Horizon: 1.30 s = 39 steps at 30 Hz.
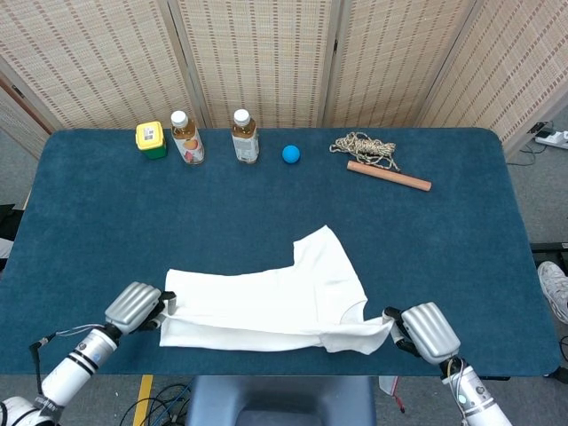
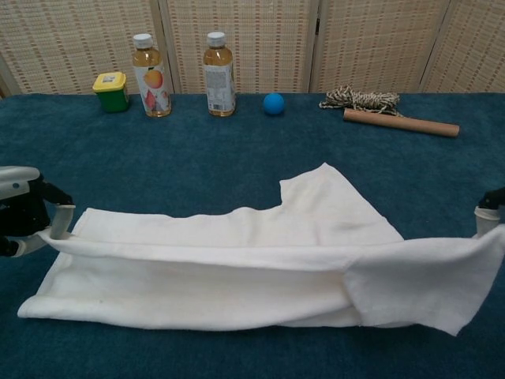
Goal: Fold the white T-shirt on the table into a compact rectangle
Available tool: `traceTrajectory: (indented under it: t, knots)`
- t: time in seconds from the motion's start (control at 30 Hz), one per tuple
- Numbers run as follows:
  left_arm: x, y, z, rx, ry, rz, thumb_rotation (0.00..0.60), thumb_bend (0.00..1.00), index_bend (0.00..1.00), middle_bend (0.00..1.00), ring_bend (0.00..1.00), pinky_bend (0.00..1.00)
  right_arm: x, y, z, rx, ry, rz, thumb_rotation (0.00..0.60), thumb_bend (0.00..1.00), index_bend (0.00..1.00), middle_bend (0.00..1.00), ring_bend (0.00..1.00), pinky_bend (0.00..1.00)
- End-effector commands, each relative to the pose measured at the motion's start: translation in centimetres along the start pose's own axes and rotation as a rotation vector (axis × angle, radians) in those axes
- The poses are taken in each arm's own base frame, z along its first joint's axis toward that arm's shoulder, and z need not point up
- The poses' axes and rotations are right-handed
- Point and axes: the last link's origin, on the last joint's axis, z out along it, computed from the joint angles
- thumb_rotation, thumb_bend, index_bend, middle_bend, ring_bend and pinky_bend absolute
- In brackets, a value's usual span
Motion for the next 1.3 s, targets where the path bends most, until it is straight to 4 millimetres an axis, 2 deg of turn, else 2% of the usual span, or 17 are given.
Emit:
traceTrajectory:
  t: [0.03,0.4,0.77,0.97,1.13,1.3]
  knots:
    - [0.1,-0.2,2.0,0.021,-0.013,0.011,0.600,0.57,0.63,0.95,0.91,1.00,-0.4,-0.1,1.0,-0.011,0.017,-0.005,0.600,0.65,0.86,0.98,0.94,0.95]
    - [0.2,-1.0,5.0,0.088,-0.053,0.012,0.600,0.57,0.61,0.94,0.90,1.00,-1.4,-0.3,3.9,-0.007,0.049,-0.051,0.600,0.65,0.86,0.98,0.94,0.95]
    - [0.1,-1.9,6.0,0.145,-0.055,0.018,0.600,0.55,0.57,0.93,0.90,1.00,-2.1,-0.5,6.0,0.009,0.060,-0.062,0.600,0.65,0.86,0.98,0.94,0.95]
    - [-0.2,-2.3,6.2,0.174,-0.048,0.013,0.600,0.51,0.44,0.93,0.90,1.00,-2.5,-0.7,7.2,0.027,0.059,-0.084,0.600,0.65,0.86,0.98,0.94,0.95]
    - [-0.1,-2.4,5.8,0.195,-0.046,0.014,0.600,0.36,0.25,0.91,0.90,1.00,-2.9,-0.8,8.2,0.052,0.076,-0.102,0.600,0.65,0.86,0.98,0.94,0.95]
    - [0.1,-2.4,5.0,0.218,-0.034,-0.001,0.600,0.32,0.08,0.91,0.90,1.00,-3.3,-0.8,9.2,0.072,0.092,-0.099,0.600,0.65,0.86,0.99,0.94,0.95]
